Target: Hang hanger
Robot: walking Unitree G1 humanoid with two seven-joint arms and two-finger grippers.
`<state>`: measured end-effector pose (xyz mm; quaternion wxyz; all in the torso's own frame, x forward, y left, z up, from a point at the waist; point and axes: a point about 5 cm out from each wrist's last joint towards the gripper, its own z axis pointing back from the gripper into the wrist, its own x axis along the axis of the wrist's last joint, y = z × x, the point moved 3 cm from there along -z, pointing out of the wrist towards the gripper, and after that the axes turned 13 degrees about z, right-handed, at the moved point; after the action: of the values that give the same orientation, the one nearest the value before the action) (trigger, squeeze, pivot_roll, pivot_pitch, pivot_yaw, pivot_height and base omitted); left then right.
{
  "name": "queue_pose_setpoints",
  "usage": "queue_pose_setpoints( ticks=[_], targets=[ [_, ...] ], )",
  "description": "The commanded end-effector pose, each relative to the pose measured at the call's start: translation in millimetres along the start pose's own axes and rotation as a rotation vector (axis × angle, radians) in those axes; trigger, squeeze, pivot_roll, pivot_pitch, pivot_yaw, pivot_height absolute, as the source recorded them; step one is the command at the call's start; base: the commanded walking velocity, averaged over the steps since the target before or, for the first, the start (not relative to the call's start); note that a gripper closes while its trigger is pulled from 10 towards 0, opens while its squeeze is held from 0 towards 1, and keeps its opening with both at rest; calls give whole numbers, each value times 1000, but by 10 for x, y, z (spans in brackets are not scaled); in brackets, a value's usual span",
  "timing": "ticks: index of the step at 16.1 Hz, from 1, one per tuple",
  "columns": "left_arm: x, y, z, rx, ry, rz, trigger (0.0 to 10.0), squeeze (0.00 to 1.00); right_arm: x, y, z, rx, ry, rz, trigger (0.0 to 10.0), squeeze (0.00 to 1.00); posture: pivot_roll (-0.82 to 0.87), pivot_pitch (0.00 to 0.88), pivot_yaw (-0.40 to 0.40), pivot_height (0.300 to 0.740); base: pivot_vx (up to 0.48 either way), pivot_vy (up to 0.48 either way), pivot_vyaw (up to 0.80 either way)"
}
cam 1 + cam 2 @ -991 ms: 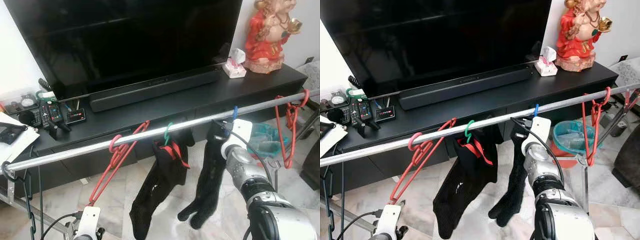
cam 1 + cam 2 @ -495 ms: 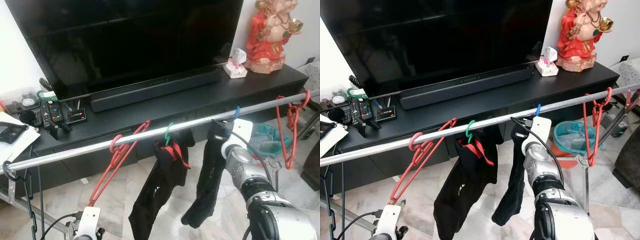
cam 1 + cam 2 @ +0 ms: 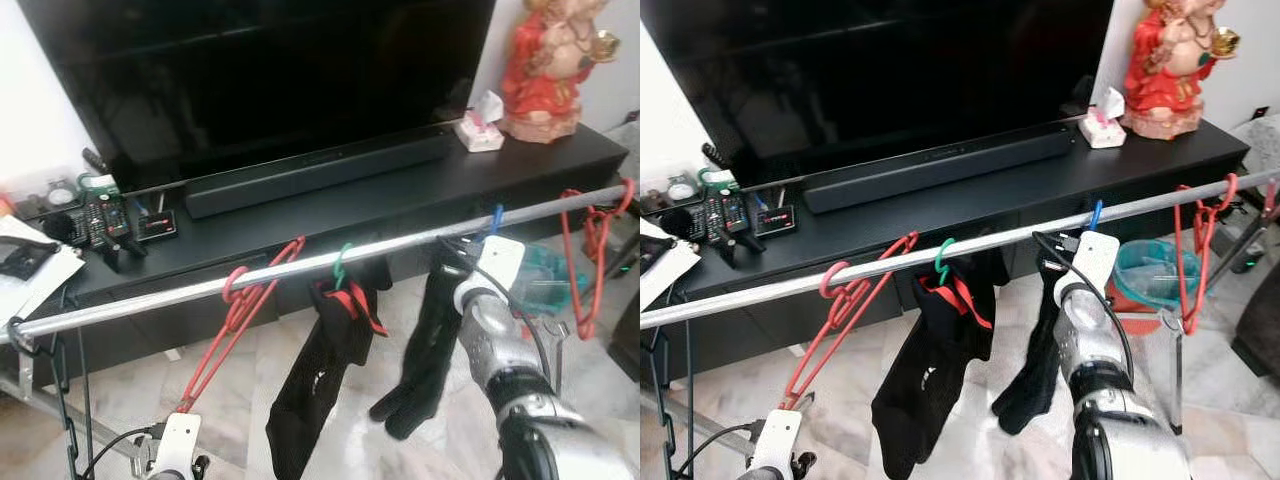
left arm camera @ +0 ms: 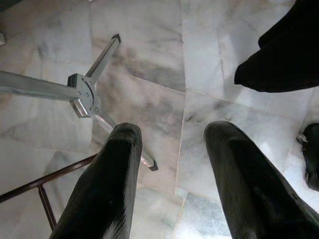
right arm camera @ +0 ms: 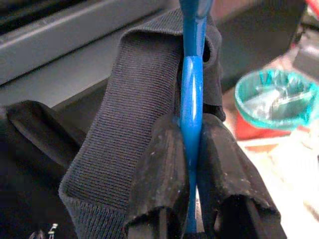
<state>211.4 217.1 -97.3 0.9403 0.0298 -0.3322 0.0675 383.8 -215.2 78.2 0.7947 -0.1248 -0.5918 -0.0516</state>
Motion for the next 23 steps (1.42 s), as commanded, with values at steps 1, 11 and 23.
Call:
queue_pose_setpoints(
  ticks=[1, 11, 23],
  targets=[
    [-45, 17, 10, 7, 8, -4, 10000, 0, 209, 27, 20, 5, -117, 38, 0, 0, -207, 0, 57, 740, 0, 0, 0],
    [-20, 19, 4, 9, 6, -11, 10000, 0, -298, -256, 489, -30, -119, 197, 10000, 0, -216, 0, 56, 740, 0, 0, 0],
    [-21, 89, 13, 26, 2, -23, 10000, 0, -539, -363, 837, -53, -159, 77, 10000, 0, -210, 0, 70, 740, 0, 0, 0]
  ],
)
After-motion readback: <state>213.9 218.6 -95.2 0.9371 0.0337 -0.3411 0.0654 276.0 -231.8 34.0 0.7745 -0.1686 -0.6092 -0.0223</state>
